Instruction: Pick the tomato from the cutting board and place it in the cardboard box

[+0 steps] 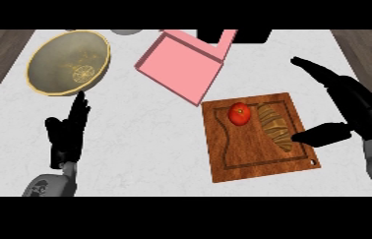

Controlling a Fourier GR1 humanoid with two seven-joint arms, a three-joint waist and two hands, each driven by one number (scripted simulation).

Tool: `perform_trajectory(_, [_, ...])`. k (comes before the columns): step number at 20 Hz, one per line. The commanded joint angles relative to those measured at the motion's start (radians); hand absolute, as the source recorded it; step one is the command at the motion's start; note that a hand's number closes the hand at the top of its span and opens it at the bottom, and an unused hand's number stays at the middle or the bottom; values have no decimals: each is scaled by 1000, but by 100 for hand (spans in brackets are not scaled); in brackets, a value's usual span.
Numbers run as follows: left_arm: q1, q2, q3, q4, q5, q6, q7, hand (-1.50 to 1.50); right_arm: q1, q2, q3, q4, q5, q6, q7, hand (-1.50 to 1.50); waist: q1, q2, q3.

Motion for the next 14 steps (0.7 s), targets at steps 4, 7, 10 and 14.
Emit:
perform_trajectory(4, [20, -26, 1, -13, -30, 5, -28, 0, -133, 54, 62, -7, 29, 187, 236, -150, 7, 1, 1])
perform_trajectory(7, [19, -55, -26, -6, -60, 24, -9, 0, -86, 108, 141, -56, 103, 188, 305, -150, 3, 1, 1])
perform_trajectory(10, [4, -23, 35, 39, -12, -40, -41, 0, -147, 175, 177, 0, 157, 219, 403, -150, 6, 2, 1])
perform_trajectory(14, [23, 22, 65, -13, 5, -85, -3, 0, -203, 238, 155, 33, 122, 316, 501, -150, 8, 1, 1])
